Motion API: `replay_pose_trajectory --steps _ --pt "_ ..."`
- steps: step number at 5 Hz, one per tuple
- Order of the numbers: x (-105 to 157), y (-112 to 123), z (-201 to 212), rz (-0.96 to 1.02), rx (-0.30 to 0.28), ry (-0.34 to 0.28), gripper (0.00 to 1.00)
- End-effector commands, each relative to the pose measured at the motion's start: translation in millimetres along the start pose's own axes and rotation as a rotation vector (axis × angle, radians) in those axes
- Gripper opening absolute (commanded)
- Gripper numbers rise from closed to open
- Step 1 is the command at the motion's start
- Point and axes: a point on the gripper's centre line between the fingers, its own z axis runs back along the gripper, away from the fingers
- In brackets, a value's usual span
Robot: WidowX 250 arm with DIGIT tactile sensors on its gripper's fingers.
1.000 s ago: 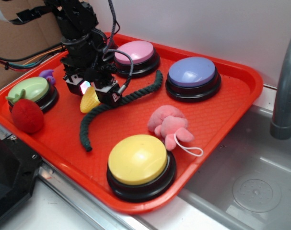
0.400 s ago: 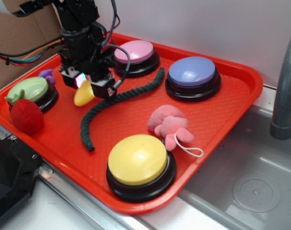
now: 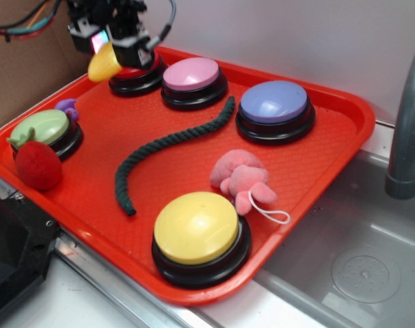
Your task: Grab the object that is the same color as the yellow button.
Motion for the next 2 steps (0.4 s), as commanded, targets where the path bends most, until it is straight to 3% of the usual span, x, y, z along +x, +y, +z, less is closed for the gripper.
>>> replay_pose_trajectory --steps 1,2 --pt "-11.0 -5.6 86.3 -0.054 -0.07 -0.166 0.0" --pt "-9.0 -9.3 73.5 -0.078 -0.077 -0.144 0.0"
